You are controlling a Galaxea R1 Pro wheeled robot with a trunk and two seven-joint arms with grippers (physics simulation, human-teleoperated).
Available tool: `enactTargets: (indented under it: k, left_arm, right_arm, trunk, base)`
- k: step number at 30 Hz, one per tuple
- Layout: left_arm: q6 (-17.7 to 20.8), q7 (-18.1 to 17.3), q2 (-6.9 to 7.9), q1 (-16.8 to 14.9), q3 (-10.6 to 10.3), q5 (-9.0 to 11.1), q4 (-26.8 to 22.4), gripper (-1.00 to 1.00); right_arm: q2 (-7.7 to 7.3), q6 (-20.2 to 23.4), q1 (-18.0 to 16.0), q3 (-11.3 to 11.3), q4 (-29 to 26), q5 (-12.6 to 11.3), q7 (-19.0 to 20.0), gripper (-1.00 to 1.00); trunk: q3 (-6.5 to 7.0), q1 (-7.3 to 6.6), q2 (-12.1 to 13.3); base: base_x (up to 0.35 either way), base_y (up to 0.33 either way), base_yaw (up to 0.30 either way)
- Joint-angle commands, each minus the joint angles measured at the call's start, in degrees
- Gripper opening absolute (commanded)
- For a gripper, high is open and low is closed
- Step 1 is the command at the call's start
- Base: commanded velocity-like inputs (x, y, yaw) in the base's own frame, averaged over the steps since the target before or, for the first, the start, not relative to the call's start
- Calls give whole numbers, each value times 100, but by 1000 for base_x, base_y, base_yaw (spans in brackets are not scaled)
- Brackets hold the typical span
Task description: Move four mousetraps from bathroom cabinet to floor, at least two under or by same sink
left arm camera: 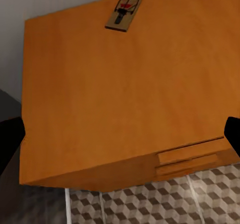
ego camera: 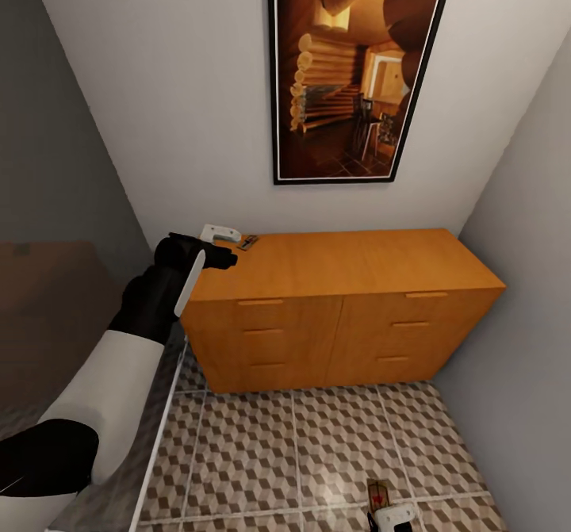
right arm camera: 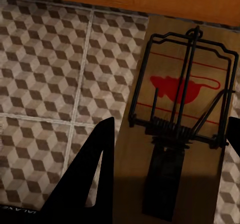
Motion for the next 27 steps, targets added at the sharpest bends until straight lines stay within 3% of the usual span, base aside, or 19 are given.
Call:
enactTargets:
  k: [1, 19, 27]
  left_arm:
    - [25, 10, 8, -5, -23, -14, 2, 100]
    - [6, 6, 99, -5, -119, -14, 290, 100]
    - [-6, -187, 113, 7, -345, -14, 458, 100]
  right_arm:
    - [-2, -14, -5, 45, 7, -2, 16, -100]
    - [-8, -35, -5, 45, 7, -2, 147, -100]
    - [-8, -38, -5, 45, 7, -2, 147, -100]
  trunk:
    - [-10, 6, -10]
    - [-10, 6, -10]
    - [-10, 6, -10]
  base:
    - [243, 0, 0]
    - [212, 0, 0]
    - [77, 0, 0]
